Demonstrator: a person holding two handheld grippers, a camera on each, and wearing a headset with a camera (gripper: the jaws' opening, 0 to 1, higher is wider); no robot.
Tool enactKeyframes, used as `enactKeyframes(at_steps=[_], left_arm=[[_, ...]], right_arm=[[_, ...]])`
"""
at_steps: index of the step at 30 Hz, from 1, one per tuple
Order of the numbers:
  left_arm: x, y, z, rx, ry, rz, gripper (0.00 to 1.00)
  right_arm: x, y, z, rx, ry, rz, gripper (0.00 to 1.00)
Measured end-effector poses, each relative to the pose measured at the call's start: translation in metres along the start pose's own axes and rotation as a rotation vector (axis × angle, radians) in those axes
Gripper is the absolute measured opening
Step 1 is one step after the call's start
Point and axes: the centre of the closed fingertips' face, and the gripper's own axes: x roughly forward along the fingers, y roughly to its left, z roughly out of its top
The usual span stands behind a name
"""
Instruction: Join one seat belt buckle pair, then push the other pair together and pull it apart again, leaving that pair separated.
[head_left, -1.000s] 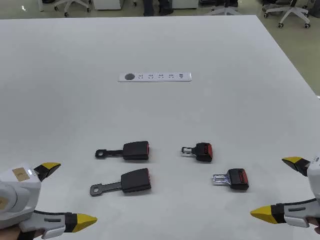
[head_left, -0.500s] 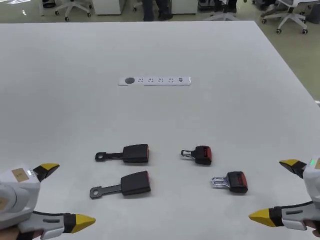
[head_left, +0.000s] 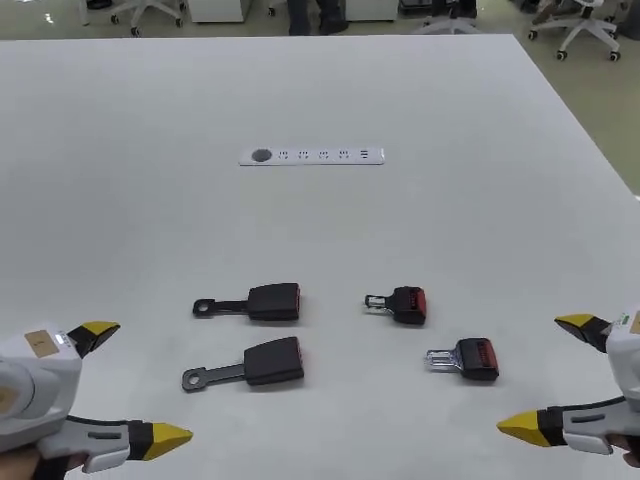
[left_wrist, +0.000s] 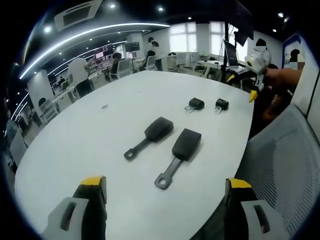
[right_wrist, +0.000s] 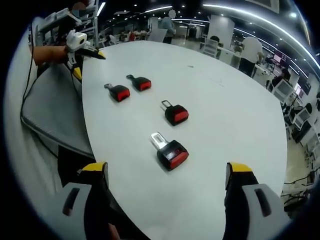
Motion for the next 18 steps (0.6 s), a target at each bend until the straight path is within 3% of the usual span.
enactKeyframes(at_steps=[8,13,16,18], left_arm=[[-0.0011,-0.0042,0.0033,0.001,0.001,-0.005,0.99],[-0.0011,-0.0015,0.0012,0.001,0.0,-0.006,0.99],[-0.0009,-0.0041,-0.0012,-0.025,0.016,-0.025,0.93],[-0.0008,-0.0003,-0.0004,-0.006,0.007,-0.015,0.94]], right_arm=[[0.0011,-0.0005,0.0002,0.003,-0.004,0.006,0.98],[-0.0007,0.0001,0.0023,0.0,-0.008,-0.001,0.98],[-0.0016,0.0022,0.0031,0.004,-0.012,0.008,0.95],[-0.0031,0.0042,0.0055,-0.006,-0.017,0.012,0.94]])
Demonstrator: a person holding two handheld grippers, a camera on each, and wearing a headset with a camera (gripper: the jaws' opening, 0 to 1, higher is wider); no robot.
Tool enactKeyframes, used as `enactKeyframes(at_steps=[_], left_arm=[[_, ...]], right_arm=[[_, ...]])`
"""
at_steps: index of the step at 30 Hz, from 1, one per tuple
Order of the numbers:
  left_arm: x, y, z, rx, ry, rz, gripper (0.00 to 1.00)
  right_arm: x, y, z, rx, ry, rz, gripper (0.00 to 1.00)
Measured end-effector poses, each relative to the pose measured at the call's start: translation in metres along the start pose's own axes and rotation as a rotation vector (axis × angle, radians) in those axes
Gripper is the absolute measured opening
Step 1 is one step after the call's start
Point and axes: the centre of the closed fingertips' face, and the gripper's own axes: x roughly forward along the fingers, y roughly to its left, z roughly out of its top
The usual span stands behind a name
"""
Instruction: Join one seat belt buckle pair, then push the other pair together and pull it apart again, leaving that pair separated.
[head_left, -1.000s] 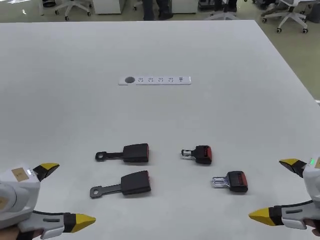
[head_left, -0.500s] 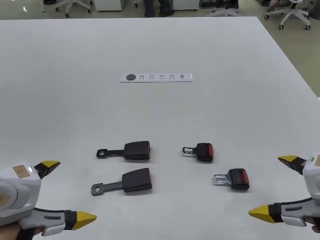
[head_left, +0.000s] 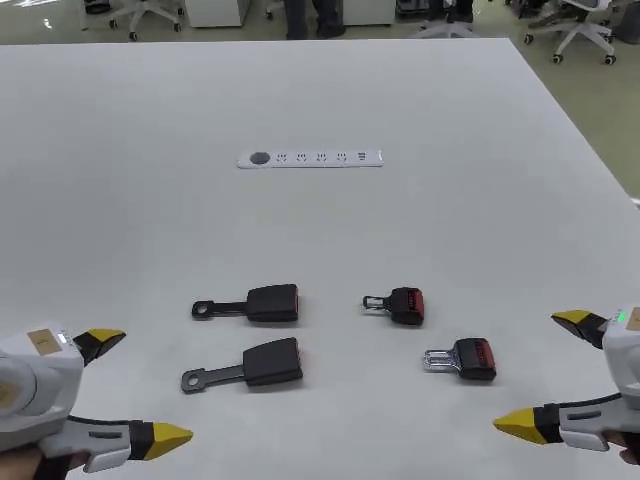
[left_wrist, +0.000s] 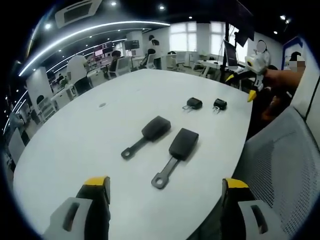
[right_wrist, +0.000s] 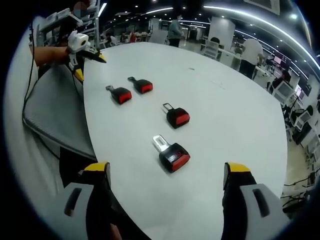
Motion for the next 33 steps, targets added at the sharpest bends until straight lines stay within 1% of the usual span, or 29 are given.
enactKeyframes(at_steps=[1,3,5,8,12,14,17,19,21,22,26,27,31,33], left_arm=[[0.0,-0.001,0.0,-0.001,0.0,-0.001,0.94],[-0.001,-0.003,0.002,-0.005,-0.004,-0.001,0.94],[-0.001,-0.004,0.002,-0.002,-0.004,0.001,0.94],[-0.001,-0.003,0.002,0.001,-0.006,0.005,0.95],[-0.002,-0.004,0.003,0.002,-0.004,0.003,0.94],[-0.001,-0.003,0.003,0.003,-0.002,0.001,0.94],[0.001,-0.004,0.004,0.011,0.0,-0.007,0.9],[0.002,-0.004,0.004,0.009,0.005,-0.01,0.9],[0.003,-0.004,0.005,0.009,0.01,-0.011,0.9],[0.004,-0.005,0.006,0.011,0.011,-0.012,0.9],[0.007,-0.006,0.008,0.012,0.014,-0.028,0.86],[0.009,-0.008,0.012,0.021,0.016,-0.029,0.86],[0.013,-0.01,0.015,0.038,0.019,-0.034,0.85],[0.013,-0.01,0.015,0.041,0.019,-0.037,0.85]], right_arm=[[-0.001,-0.001,0.001,-0.009,-0.001,-0.007,0.95],[0.0,0.0,0.0,-0.012,0.0,0.001,0.94],[0.0,-0.001,0.001,-0.015,0.0,-0.005,0.94],[-0.001,-0.001,0.002,-0.019,-0.002,-0.01,0.96],[-0.001,-0.002,0.001,-0.017,0.0,-0.006,0.95],[-0.001,-0.003,0.0,-0.022,0.005,-0.014,0.95],[-0.002,-0.001,0.001,-0.02,-0.001,-0.001,0.91],[-0.002,-0.001,0.002,-0.022,-0.003,-0.001,0.9],[-0.002,-0.004,0.0,-0.013,0.001,-0.017,0.92],[-0.002,-0.004,0.0,-0.013,0.003,-0.013,0.92],[0.0,-0.003,-0.002,-0.01,0.013,0.001,0.87],[0.0,-0.003,-0.002,-0.015,0.016,0.004,0.86],[0.002,-0.004,0.0,-0.026,0.014,0.009,0.84],[0.004,-0.003,0.002,-0.03,0.014,0.016,0.83]])
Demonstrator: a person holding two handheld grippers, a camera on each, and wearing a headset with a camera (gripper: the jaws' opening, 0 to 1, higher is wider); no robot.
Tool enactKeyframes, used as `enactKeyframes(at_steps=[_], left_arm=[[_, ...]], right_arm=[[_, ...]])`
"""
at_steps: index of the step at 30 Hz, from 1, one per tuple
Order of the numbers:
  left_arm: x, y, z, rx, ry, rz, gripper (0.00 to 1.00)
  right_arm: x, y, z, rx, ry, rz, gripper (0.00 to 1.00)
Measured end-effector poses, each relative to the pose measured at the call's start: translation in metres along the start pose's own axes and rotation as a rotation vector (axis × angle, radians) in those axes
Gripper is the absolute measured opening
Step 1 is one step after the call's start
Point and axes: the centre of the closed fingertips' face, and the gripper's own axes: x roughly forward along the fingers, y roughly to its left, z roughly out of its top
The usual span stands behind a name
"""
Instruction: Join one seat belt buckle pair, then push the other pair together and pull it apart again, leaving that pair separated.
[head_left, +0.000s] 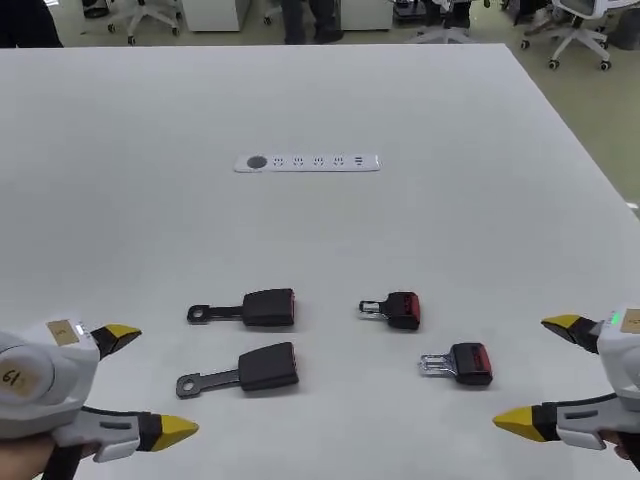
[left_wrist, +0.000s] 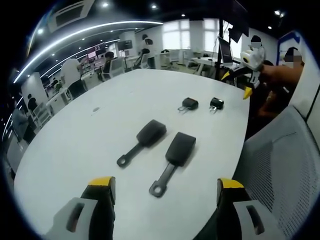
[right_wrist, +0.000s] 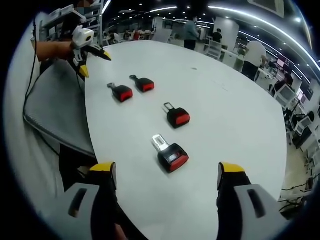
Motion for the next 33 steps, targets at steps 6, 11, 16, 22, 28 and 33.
enactKeyframes(at_steps=[6,11,16,22,28,33], left_arm=[[0.001,0.0,0.0,0.002,0.005,-0.01,0.85],[0.002,0.002,-0.003,-0.001,0.009,-0.012,0.84],[0.006,-0.001,-0.001,0.008,0.011,-0.026,0.81],[0.013,-0.003,0.001,0.045,0.014,-0.058,0.75],[0.027,-0.004,0.0,0.049,0.038,-0.081,0.67],[0.04,-0.006,-0.001,0.074,0.05,-0.114,0.63]], right_arm=[[0.003,0.001,0.003,0.003,-0.004,0.011,0.8],[0.006,-0.002,0.001,-0.011,0.002,0.015,0.77],[0.008,-0.001,0.0,-0.032,0.01,0.023,0.74],[0.012,-0.001,-0.001,-0.081,0.024,0.041,0.68],[0.017,-0.007,0.003,-0.122,0.025,0.05,0.62],[0.024,-0.004,0.001,-0.164,0.047,0.082,0.6]])
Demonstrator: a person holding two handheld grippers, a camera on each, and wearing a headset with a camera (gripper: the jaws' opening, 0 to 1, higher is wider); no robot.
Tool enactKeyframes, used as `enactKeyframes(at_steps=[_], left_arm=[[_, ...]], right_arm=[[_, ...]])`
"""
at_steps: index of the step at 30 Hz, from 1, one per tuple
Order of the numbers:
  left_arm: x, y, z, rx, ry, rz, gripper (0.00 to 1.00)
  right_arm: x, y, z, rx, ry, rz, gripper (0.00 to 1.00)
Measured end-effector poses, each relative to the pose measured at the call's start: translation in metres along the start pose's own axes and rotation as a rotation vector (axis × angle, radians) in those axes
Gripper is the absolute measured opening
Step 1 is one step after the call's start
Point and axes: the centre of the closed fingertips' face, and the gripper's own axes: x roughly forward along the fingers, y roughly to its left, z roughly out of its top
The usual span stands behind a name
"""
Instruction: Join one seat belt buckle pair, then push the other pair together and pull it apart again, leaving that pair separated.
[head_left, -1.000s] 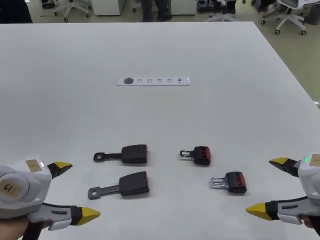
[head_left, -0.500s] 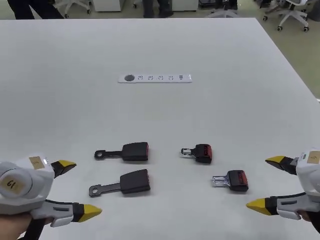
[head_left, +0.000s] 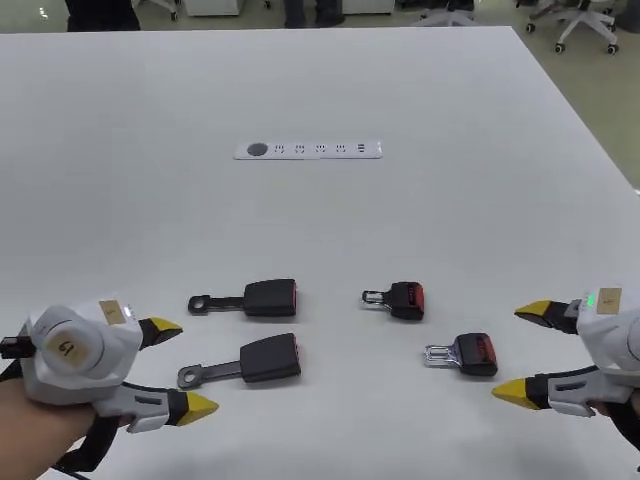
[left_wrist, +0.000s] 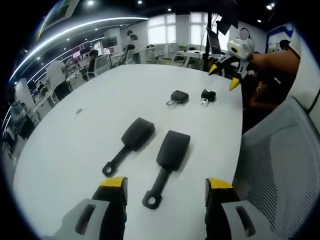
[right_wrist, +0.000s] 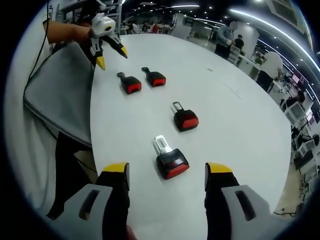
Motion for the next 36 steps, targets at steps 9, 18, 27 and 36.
enactKeyframes(at_steps=[9,18,27,36], left_arm=[[0.02,-0.007,0.013,0.056,0.045,-0.066,0.55],[0.052,-0.013,0.013,0.09,0.075,-0.119,0.52],[0.065,-0.024,0.024,0.145,0.087,-0.18,0.49],[0.074,-0.022,0.021,0.243,0.134,-0.221,0.45]], right_arm=[[0.017,0.007,-0.003,-0.062,0.044,0.069,0.55],[0.035,0.006,-0.005,-0.08,0.071,0.107,0.48],[0.047,0.004,-0.007,-0.151,0.105,0.143,0.44],[0.058,-0.001,-0.022,-0.149,0.149,0.173,0.43]])
